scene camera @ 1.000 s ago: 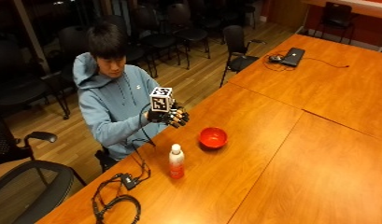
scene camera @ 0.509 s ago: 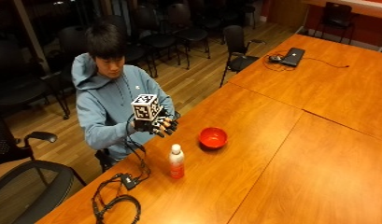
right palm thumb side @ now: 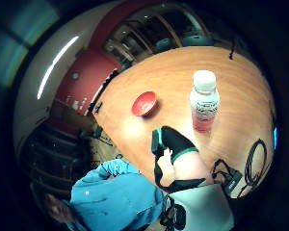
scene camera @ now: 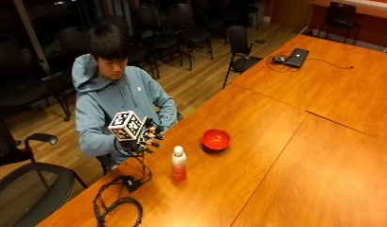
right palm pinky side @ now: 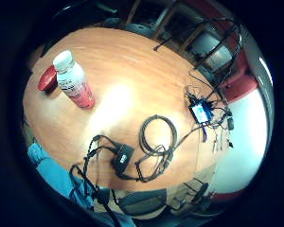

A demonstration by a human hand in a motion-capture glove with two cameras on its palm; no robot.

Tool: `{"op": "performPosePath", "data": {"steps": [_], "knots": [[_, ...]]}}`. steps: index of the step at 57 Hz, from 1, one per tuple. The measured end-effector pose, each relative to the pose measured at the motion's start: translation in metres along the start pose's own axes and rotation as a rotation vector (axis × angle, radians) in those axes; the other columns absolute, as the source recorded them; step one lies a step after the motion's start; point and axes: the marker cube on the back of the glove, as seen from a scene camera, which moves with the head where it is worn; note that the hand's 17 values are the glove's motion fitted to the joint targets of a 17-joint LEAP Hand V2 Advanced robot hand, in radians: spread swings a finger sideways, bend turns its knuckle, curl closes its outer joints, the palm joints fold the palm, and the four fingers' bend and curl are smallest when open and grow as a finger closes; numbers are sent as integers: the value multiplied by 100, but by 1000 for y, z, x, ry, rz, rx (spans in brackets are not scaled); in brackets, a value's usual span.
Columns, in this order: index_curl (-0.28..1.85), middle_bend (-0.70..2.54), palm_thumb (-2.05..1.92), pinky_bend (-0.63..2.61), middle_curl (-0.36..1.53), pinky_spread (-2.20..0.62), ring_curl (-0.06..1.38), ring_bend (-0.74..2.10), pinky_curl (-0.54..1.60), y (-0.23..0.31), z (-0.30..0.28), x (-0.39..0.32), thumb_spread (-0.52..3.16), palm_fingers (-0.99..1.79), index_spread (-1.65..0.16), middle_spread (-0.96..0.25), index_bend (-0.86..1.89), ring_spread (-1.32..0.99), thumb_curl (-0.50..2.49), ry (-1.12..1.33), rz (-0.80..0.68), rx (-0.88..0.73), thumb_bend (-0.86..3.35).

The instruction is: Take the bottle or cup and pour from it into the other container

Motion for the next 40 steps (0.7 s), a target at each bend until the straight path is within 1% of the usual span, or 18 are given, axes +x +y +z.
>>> {"op": "performPosePath", "data": {"steps": [7, 13, 22, 40], "knots": [[20, 18, 54, 73, 29, 24, 32, 47, 31, 5, 4, 21, 99, 6, -39, 2, 7, 9, 43, -149, 0, 45, -5], [17, 19, 52, 77, 29, 25, 31, 48, 32, 16, 20, 34, 97, 1, -39, 3, 9, 10, 41, -250, 14, 99, -4], [15, 20, 51, 80, 30, 25, 31, 50, 31, 22, 33, 51, 95, -2, -40, 4, 10, 11, 40, -306, 18, 157, -3], [14, 19, 51, 83, 31, 26, 31, 53, 31, 19, 54, 68, 93, -3, -39, 5, 11, 12, 39, -414, 65, 165, -3]]}}
